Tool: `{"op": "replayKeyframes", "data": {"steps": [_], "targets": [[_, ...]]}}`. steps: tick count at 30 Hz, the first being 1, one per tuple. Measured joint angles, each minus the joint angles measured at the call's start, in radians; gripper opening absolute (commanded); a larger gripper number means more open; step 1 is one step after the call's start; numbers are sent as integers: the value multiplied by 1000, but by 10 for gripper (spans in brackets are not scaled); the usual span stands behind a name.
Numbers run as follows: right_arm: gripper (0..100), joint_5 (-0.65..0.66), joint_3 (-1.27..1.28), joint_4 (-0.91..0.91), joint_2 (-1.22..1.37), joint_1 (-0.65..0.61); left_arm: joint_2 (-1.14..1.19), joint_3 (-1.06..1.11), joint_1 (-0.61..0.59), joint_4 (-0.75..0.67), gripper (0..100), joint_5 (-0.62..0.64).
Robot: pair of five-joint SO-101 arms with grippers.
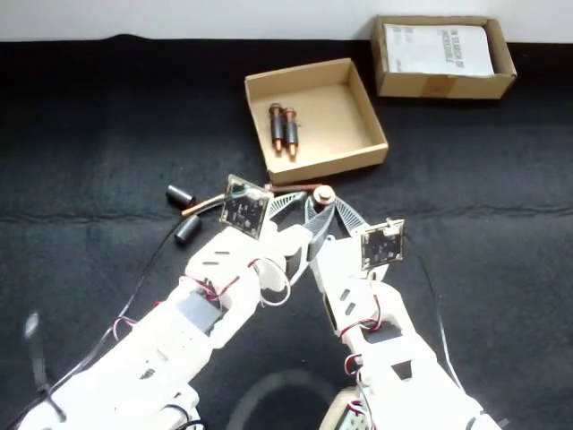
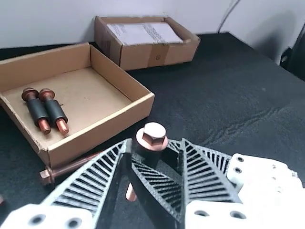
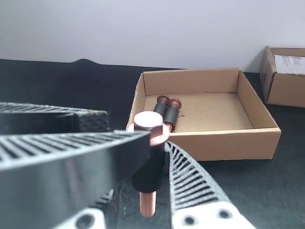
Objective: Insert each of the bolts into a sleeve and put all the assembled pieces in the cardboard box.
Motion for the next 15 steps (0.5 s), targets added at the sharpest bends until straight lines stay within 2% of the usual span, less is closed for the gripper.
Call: {"op": "replayKeyframes", "data": {"steps": [2, 6, 11, 15], "targets": [[7, 0, 0, 0, 0, 2, -77, -2, 12, 71, 136, 0], [7, 0, 0, 0, 0, 2, -247, -54, 28, 249, 5, 0], [7, 0, 2, 0, 0, 2, -448, -91, 23, 324, 9, 0], [7, 0, 2, 0, 0, 2, -605, -92, -37, 333, 9, 0]]}}
